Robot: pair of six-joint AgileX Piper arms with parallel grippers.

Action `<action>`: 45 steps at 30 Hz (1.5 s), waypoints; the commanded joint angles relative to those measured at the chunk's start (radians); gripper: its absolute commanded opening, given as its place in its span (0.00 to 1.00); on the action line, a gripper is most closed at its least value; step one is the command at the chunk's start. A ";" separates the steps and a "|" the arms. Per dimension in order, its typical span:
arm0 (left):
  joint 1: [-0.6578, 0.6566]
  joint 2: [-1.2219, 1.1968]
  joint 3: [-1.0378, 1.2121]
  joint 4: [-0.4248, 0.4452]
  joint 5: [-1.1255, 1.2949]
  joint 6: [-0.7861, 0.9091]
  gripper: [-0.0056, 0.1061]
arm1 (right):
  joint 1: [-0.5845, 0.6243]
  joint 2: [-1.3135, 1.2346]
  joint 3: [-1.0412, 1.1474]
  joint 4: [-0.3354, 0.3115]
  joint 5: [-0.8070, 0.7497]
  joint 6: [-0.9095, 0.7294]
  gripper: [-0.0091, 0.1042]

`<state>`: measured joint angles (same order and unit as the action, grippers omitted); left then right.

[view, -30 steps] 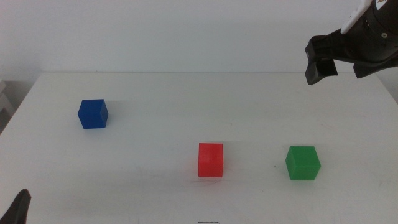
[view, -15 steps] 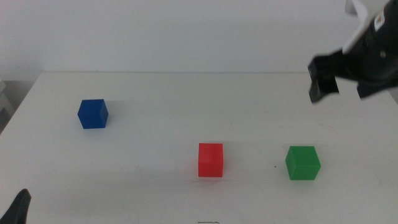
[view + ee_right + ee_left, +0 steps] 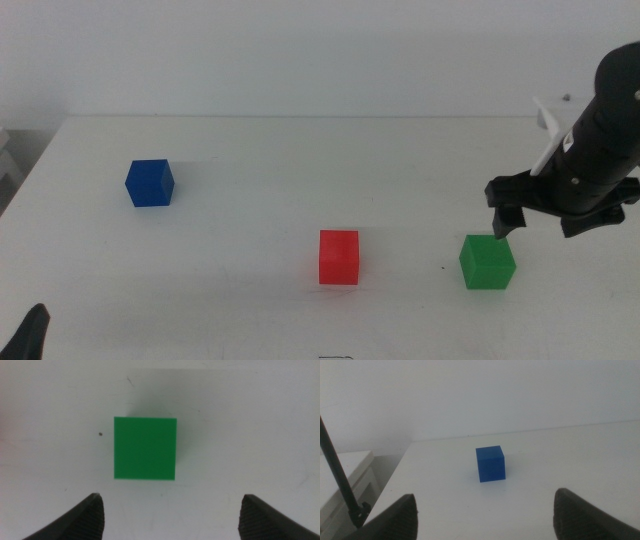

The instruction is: Stack red cubes first, then green, then blue cubes in a specific spot.

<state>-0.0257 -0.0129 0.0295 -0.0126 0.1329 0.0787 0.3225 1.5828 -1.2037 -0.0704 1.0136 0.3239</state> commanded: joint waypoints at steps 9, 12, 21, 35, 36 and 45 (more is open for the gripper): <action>-0.001 -0.021 -0.003 -0.009 -0.085 -0.006 0.88 | 0.044 0.061 -0.015 -0.013 -0.069 0.014 0.78; -0.001 -0.021 -0.003 -0.009 -0.085 -0.006 0.88 | 0.044 0.089 -0.015 -0.016 -0.085 0.022 0.76; -0.001 -0.021 -0.003 -0.009 -0.085 -0.006 0.88 | 0.041 0.141 -0.015 -0.021 -0.154 0.048 0.75; -0.001 -0.021 -0.003 -0.009 -0.085 -0.006 0.88 | 0.041 0.238 -0.015 -0.018 -0.217 0.075 0.50; -0.001 -0.021 -0.003 -0.009 -0.085 -0.006 0.88 | 0.041 0.238 -0.015 -0.020 -0.215 0.086 0.40; -0.001 -0.021 -0.003 -0.009 -0.085 -0.006 0.88 | 0.068 0.090 -0.107 -0.120 -0.066 0.198 0.07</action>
<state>-0.0257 -0.0129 0.0295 -0.0126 0.1329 0.0787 0.3798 1.7579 -1.2440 -0.1388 0.9203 0.4884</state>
